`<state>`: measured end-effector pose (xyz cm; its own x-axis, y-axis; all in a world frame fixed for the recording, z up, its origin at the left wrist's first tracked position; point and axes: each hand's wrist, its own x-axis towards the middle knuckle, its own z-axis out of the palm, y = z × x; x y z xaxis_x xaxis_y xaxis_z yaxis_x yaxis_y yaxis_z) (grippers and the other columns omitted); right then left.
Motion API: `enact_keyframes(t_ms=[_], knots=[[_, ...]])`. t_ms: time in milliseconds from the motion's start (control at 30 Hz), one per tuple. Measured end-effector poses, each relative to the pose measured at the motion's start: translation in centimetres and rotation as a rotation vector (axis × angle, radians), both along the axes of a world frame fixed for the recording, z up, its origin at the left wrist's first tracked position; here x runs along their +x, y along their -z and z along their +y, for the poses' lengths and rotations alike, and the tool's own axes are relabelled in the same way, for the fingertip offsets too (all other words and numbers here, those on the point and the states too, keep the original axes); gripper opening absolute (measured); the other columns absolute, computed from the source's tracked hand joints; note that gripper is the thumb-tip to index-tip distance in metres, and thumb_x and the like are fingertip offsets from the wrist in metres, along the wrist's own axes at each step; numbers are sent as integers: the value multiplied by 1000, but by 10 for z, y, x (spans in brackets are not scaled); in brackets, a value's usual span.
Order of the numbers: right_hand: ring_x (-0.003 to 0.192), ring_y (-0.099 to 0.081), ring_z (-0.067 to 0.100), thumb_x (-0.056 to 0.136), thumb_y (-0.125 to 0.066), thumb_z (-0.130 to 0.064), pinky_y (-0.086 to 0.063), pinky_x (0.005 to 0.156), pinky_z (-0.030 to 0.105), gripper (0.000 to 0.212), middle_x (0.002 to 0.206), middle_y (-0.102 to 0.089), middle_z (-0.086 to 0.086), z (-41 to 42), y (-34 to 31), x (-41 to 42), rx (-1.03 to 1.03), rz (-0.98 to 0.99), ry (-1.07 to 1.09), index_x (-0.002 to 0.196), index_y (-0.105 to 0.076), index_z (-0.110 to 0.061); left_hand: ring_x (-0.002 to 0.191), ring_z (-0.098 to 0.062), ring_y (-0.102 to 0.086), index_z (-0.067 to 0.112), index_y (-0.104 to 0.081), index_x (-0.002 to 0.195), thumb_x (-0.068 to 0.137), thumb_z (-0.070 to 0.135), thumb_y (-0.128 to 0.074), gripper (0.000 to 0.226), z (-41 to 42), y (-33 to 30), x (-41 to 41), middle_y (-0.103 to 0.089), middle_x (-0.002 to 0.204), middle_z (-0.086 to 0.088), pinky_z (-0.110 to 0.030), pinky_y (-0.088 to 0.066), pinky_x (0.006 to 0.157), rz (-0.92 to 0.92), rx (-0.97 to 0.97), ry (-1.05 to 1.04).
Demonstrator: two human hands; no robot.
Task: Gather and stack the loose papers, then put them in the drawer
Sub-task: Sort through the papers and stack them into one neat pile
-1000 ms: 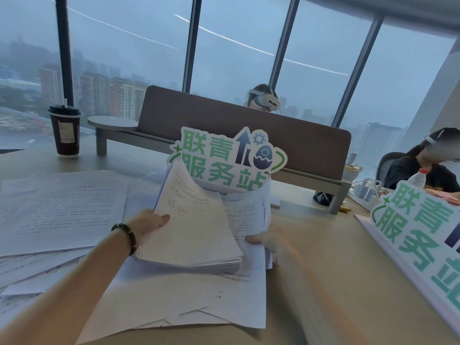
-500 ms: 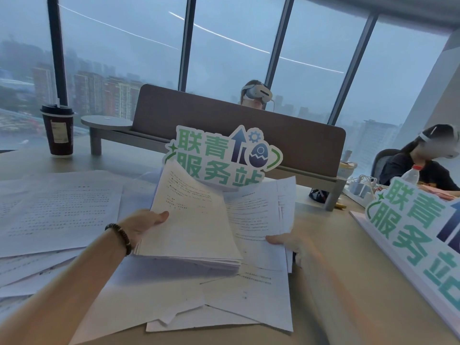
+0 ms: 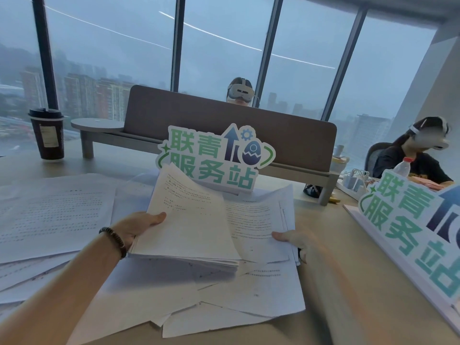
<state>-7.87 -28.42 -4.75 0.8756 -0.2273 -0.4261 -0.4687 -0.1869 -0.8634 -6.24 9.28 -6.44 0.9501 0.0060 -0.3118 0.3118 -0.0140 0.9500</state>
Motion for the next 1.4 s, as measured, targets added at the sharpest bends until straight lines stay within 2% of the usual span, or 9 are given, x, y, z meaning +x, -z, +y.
enact_keyframes(t_ms=[100, 233, 467, 567, 667, 800, 1067, 1233, 1400], knots=[[105, -66, 38, 65, -91, -14, -53, 94, 53, 43, 108, -70, 22, 7, -2, -6, -2, -55, 6, 99, -66, -6, 70, -31, -70, 4, -64, 95, 97, 16, -57, 15, -1, -1, -2, -74, 80, -13, -37, -60, 65, -3, -5, 4], [89, -67, 33, 71, -89, -16, -56, 58, 38, 38, 102, -71, 16, 10, 6, -2, -119, -145, -30, 100, -66, -9, 77, -32, -66, 3, -65, 95, 97, 16, -57, 15, -3, -1, -2, -72, 87, -15, -40, -57, 72, -19, -13, 3], [83, -65, 24, 87, -75, -9, -55, 75, 33, 14, 87, -66, 3, 8, 4, 8, -125, -219, -29, 94, -63, -11, 73, -30, -69, 3, -67, 96, 94, 20, -62, 18, -10, 1, -3, -75, 81, -12, -37, -58, 72, -56, 8, 28], [105, -63, 29, 86, -78, -20, -51, 98, 39, 32, 114, -66, 11, 9, 8, 9, -120, -133, -10, 109, -64, -2, 68, -27, -71, 5, -67, 94, 94, 19, -62, 16, -11, 2, -4, -76, 74, -8, -33, -59, 61, -70, -11, 53], [87, -64, 27, 87, -76, -14, -56, 80, 27, 16, 101, -67, 12, 13, 4, 1, -26, -111, -59, 91, -65, -3, 67, -27, -71, 5, -67, 95, 94, 19, -61, 15, -13, 2, -4, -76, 77, -10, -33, -60, 62, -83, -43, 66], [109, -65, 35, 80, -82, -14, -49, 103, 48, 32, 113, -70, 18, 14, 3, -2, 37, -114, -41, 107, -67, -6, 76, -30, -71, 3, -68, 101, 94, 20, -60, 20, -15, 2, -6, -76, 91, -14, -40, -59, 73, -92, -76, 85], [88, -74, 29, 72, -88, -16, -60, 80, 42, 35, 104, -76, 13, 24, -34, 5, -63, -351, -58, 102, -72, -7, 80, -33, -70, 1, -65, 107, 96, 13, -57, 18, -19, 4, -8, -73, 97, -19, -39, -61, 66, -10, -122, 112], [67, -68, 12, 79, -83, -17, -51, 45, 19, 20, 86, -71, 2, 39, -83, 2, -87, -457, -135, 89, -66, -13, 93, -39, -69, -2, -63, 114, 95, 13, -59, 24, -20, 7, -7, -70, 109, -25, -46, -57, 80, -6, -31, 133], [87, -71, 17, 75, -85, -32, -54, 63, 27, 44, 101, -72, -1, 54, -119, 4, -162, -470, -216, 111, -66, -14, 90, -38, -69, -4, -63, 116, 95, 12, -60, 27, -24, 9, -10, -70, 109, -25, -44, -57, 79, -19, 18, 147]])
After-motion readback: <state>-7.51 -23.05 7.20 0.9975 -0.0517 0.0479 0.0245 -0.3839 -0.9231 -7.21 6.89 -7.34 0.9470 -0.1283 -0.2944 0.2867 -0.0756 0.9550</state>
